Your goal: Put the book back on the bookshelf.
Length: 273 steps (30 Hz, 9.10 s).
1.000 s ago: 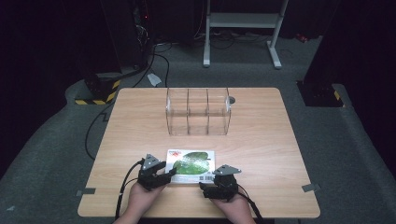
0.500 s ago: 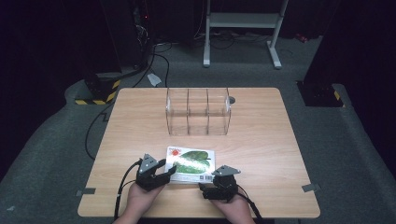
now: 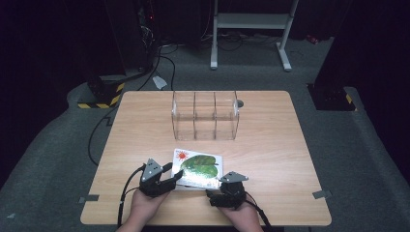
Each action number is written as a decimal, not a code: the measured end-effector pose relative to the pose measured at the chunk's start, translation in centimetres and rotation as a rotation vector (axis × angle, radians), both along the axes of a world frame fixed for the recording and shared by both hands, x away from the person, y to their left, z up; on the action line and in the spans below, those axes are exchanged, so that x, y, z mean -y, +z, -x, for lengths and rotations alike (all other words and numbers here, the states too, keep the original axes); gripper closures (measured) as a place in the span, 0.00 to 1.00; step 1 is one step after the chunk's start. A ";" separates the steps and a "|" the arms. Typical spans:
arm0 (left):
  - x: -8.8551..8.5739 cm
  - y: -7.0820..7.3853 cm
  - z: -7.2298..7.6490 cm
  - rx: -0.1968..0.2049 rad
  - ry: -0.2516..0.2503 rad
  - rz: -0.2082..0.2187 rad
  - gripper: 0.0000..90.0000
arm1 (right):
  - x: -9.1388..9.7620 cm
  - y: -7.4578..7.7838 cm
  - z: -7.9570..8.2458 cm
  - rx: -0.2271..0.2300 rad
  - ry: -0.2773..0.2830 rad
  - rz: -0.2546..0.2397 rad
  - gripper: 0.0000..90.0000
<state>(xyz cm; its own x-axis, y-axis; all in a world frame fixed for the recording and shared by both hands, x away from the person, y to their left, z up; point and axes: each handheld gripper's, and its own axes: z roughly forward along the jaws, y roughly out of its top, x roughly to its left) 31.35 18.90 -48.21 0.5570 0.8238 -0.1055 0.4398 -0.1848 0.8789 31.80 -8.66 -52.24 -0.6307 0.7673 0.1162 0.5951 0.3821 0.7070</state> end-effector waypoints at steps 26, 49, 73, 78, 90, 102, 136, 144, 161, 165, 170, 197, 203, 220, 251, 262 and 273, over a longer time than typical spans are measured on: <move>-0.8 -1.5 -2.9 -0.147 0.000 0.058 0.44 | 0.1 0.0 0.1 0.007 -0.024 -0.002 0.30; -0.5 -2.4 -3.6 -0.212 -0.109 0.040 0.58 | -0.5 0.0 0.4 0.049 -0.004 0.088 0.29; -0.9 -3.4 -2.6 -0.117 -0.126 0.017 0.66 | 1.6 2.4 -1.3 0.107 -0.028 -0.065 0.47; -0.9 -3.2 -2.2 -0.072 -0.137 -0.010 0.68 | 1.6 1.7 -1.4 0.202 -0.079 -0.115 0.45; -0.7 -2.6 -1.6 0.007 -0.150 -0.024 0.72 | 1.8 0.3 -1.4 0.078 -0.071 -0.111 0.34; -0.5 -2.0 -1.0 0.078 -0.171 -0.047 0.73 | 1.8 0.4 -3.2 -0.017 -0.074 -0.186 0.26; 0.0 -1.7 0.0 0.203 -0.220 -0.077 0.73 | 2.0 -0.2 -5.1 -0.147 -0.055 -0.289 0.25; -0.5 -2.4 -1.0 0.093 -0.170 -0.032 0.74 | 1.9 0.7 -4.1 -0.047 -0.087 -0.226 0.37; -0.9 -2.3 -1.3 0.073 -0.120 -0.005 0.74 | 1.8 1.6 -3.0 0.053 -0.096 -0.203 0.48; -0.9 -2.2 -1.2 0.086 -0.113 -0.006 0.74 | 1.9 1.9 -2.8 0.082 -0.101 -0.199 0.51; -0.8 -2.3 -1.2 0.081 -0.114 -0.014 0.74 | 2.0 2.1 -2.6 0.106 -0.106 -0.206 0.53; 0.3 -2.8 -1.5 0.107 -0.117 -0.110 0.75 | 2.9 3.4 -1.6 0.213 -0.118 -0.212 0.59; 0.4 -2.9 -1.6 0.101 -0.121 -0.123 0.73 | 3.2 3.3 -1.7 0.216 -0.116 -0.220 0.59; 0.2 -3.1 -1.2 0.088 -0.148 -0.161 0.70 | 3.2 3.3 -0.7 0.233 -0.072 -0.213 0.57; -5.2 -3.6 -1.0 0.002 0.119 -0.184 0.52 | 1.8 3.9 -1.5 0.283 0.040 -0.209 0.40; -5.9 -4.2 -1.7 -0.037 0.183 -0.233 0.48 | 2.2 3.9 -1.4 0.310 0.048 -0.221 0.50; -5.9 -4.5 -2.6 -0.097 0.157 -0.251 0.46 | 2.5 4.1 -1.1 0.349 0.059 -0.228 0.54</move>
